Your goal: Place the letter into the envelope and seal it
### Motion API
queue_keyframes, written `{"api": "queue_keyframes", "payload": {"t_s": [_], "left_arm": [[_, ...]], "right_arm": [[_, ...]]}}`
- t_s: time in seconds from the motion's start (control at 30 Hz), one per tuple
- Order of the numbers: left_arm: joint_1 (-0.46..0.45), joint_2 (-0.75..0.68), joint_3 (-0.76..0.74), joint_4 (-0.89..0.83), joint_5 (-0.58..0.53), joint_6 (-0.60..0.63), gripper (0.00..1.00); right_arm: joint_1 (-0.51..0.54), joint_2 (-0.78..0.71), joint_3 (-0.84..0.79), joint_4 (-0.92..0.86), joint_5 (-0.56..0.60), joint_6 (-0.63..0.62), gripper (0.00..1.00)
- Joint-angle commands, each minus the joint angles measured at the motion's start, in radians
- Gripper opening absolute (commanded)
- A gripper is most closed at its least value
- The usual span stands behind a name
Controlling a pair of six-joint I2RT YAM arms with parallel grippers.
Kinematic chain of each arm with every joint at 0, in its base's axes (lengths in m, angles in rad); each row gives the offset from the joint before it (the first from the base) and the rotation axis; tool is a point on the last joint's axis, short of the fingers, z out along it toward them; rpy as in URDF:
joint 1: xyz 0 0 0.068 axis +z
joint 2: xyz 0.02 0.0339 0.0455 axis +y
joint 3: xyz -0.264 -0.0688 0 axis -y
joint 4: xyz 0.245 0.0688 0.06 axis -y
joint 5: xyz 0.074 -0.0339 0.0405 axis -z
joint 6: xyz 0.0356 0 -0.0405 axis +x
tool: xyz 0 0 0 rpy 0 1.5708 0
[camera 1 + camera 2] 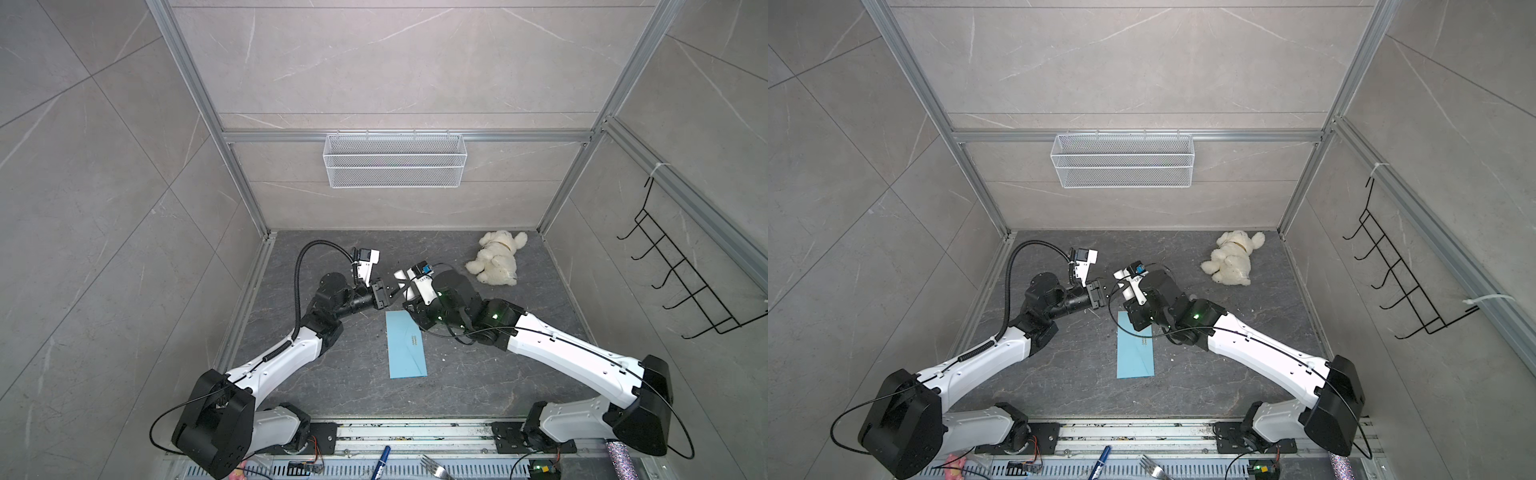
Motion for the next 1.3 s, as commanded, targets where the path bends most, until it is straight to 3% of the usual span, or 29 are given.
{"api": "queue_keyframes", "payload": {"t_s": [0.0, 0.17, 0.33, 0.8, 1.07, 1.27], "left_arm": [[0.000, -0.003, -0.004, -0.018, -0.004, 0.042, 0.00], [-0.001, 0.003, -0.005, -0.019, -0.012, 0.042, 0.00], [-0.001, 0.002, -0.007, -0.020, -0.021, 0.041, 0.00], [-0.001, 0.010, 0.016, -0.073, -0.051, 0.067, 0.00], [0.000, -0.027, 0.037, -0.155, -0.071, 0.126, 0.00], [0.001, -0.090, 0.056, -0.263, -0.081, 0.240, 0.00]], "right_arm": [[0.066, 0.052, 0.082, -0.035, 0.411, -0.055, 0.00], [0.139, 0.125, 0.125, -0.044, 0.635, -0.071, 0.00], [0.158, 0.161, 0.145, -0.054, 0.699, -0.071, 0.00], [0.163, 0.205, 0.164, -0.044, 0.650, -0.069, 0.01], [0.146, 0.147, 0.139, -0.040, 0.499, -0.074, 0.28], [0.082, 0.003, 0.048, -0.029, 0.249, -0.026, 0.63]]}}
